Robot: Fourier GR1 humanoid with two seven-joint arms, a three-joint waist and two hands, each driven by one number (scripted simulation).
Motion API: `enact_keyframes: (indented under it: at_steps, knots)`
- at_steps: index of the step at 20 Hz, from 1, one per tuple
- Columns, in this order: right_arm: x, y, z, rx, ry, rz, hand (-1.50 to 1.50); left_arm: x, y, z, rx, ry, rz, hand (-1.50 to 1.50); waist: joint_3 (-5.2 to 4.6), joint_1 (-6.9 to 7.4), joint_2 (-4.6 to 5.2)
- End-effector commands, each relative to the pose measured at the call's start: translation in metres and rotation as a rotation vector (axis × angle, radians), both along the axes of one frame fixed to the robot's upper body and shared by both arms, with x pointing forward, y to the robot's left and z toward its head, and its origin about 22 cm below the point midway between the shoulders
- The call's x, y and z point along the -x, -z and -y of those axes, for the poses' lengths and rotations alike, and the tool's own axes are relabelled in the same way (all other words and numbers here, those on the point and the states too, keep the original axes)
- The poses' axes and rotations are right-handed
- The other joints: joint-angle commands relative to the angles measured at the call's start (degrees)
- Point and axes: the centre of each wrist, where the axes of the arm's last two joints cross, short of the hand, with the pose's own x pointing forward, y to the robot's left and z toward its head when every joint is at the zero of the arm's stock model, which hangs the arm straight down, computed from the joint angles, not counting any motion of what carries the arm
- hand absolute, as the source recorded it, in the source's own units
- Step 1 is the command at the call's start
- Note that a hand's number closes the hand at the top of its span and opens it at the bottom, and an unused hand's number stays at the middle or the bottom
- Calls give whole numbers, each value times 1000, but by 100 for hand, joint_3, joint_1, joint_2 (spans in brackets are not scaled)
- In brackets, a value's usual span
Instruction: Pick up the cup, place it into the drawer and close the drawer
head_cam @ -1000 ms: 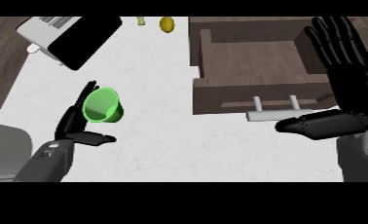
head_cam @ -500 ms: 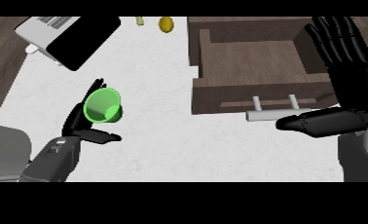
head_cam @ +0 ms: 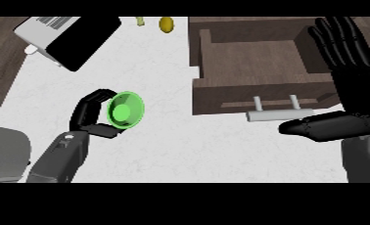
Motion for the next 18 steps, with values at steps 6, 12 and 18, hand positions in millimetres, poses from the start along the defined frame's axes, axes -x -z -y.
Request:
enact_keyframes:
  at_steps: [6,12,18]
  knots:
    - [2,9,18,-27,24,-15,-150,6,9,16,104,-250,232,150,16,112,-42]
    - [4,5,1,-15,44,-13,-150,-14,-4,42,230,-208,313,150,20,178,-77]
    - [13,7,20,11,52,-14,-150,-60,-56,85,198,-54,330,150,39,280,-145]
